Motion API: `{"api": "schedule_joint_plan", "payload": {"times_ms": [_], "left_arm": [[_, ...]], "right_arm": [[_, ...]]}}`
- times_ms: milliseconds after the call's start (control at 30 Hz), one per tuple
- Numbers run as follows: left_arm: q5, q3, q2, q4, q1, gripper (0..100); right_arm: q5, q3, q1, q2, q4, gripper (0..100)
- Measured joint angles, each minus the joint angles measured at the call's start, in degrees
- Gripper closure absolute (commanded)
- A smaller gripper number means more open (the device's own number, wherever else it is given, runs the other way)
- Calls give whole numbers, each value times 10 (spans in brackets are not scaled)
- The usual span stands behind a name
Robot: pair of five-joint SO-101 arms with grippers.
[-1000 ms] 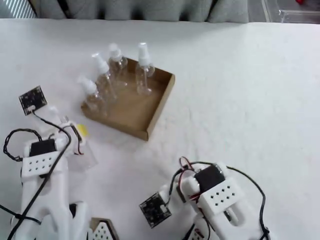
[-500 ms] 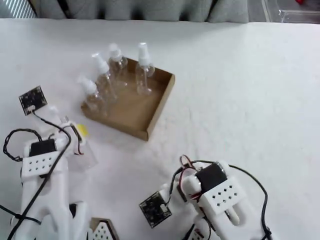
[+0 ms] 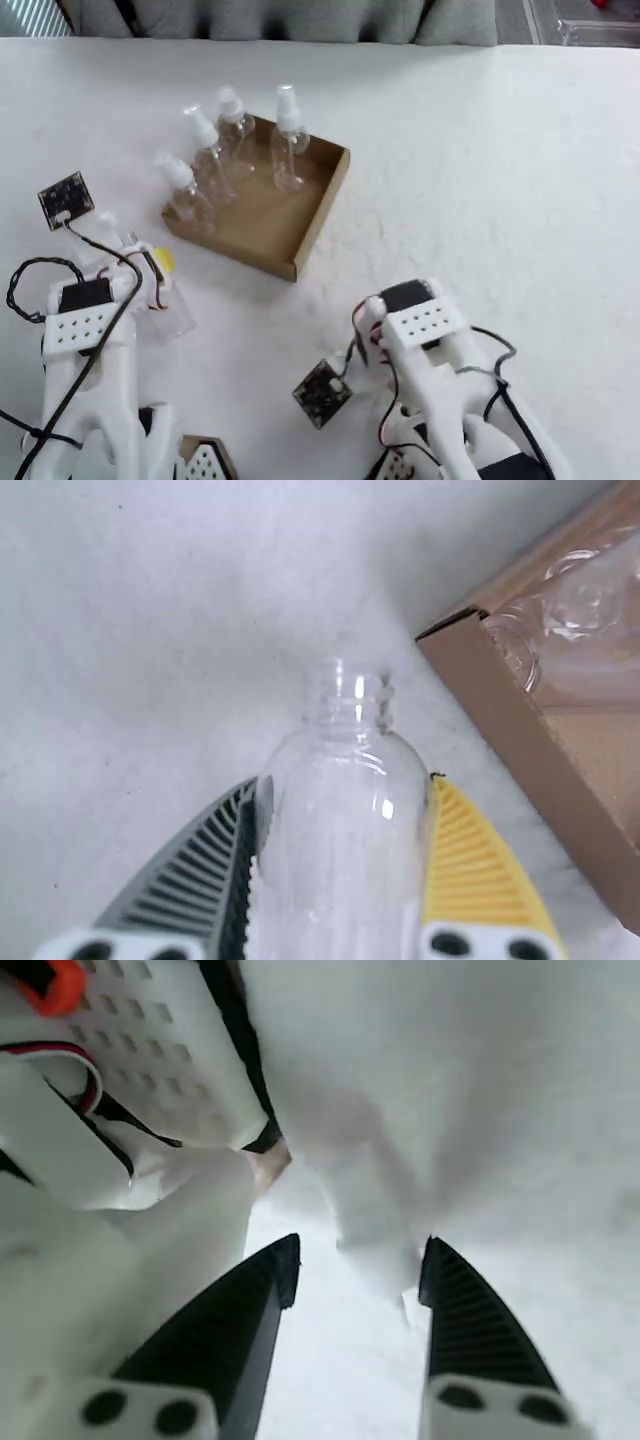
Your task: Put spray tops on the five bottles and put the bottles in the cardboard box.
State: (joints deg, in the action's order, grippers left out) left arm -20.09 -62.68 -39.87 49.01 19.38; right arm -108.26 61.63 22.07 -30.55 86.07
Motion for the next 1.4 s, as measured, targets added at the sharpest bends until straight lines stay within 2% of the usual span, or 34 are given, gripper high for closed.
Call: {"api": "schedule_joint_plan", "payload": {"times_ms": [133, 233, 333, 567, 700, 800, 1000, 1167, 1400], "left_arm": [[0, 0, 0, 0, 0, 979], [0, 0, 0, 0, 0, 979], [0, 0, 0, 0, 0, 979], [0, 0, 0, 0, 0, 979], [0, 0, 0, 0, 0, 979], [0, 0, 0, 0, 0, 979], [0, 0, 0, 0, 0, 979], [1, 0, 0, 0, 0, 979], [1, 0, 0, 0, 0, 979]], "right_arm": [[-46, 18, -60, 2, -44, 728], [-52, 47, -68, 2, -98, 724], [-53, 59, -68, -7, -112, 778], [-35, 64, -68, -10, -135, 977], [31, 68, -68, -1, -137, 982], [109, 50, -68, 0, -136, 982], [332, -28, -77, 0, -137, 982], [512, -90, -140, 0, -163, 982], [542, -101, -295, 0, -257, 981]]}}
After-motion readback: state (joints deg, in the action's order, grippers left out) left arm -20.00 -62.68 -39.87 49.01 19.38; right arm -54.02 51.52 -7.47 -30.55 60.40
